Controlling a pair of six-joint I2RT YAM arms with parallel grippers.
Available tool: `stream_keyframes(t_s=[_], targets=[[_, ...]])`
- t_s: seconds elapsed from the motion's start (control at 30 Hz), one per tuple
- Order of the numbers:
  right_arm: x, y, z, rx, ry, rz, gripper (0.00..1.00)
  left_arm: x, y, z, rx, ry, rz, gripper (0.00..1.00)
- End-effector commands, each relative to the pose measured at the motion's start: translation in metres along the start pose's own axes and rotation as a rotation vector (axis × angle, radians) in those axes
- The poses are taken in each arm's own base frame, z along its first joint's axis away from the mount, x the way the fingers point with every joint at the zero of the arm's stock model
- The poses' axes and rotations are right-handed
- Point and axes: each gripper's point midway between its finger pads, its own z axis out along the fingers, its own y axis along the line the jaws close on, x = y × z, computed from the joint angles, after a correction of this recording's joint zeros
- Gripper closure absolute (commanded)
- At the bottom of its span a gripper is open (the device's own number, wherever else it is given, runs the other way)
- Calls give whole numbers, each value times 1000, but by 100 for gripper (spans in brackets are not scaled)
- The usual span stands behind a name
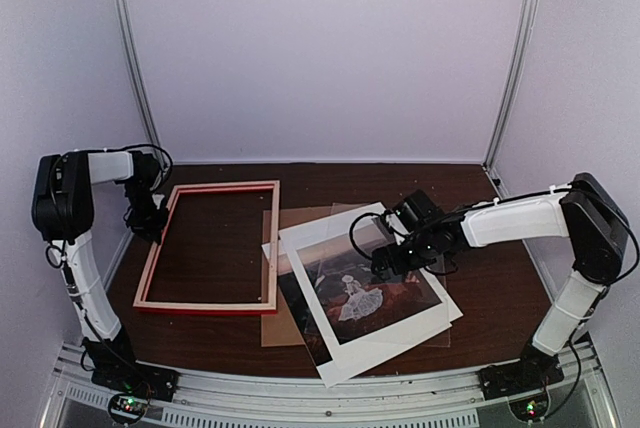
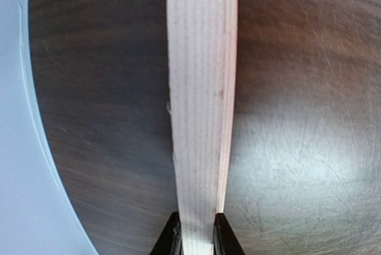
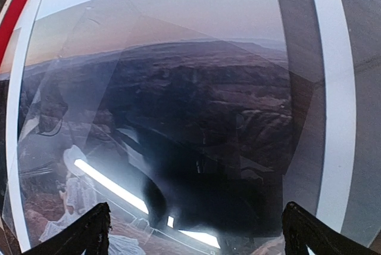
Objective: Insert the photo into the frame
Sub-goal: Pick up the glass panel from the photo.
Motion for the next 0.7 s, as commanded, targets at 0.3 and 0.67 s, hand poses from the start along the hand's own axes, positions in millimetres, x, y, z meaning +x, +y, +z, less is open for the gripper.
stream_keyframes(t_s=[0.3,0.67], targets=[[3,-60,-31,97,-45,196,0,-18,21,-5,-73,-12,-14,62],[25,-117,-48,177,-26,412,0,-18,-66,-97,125,-291,83,2]])
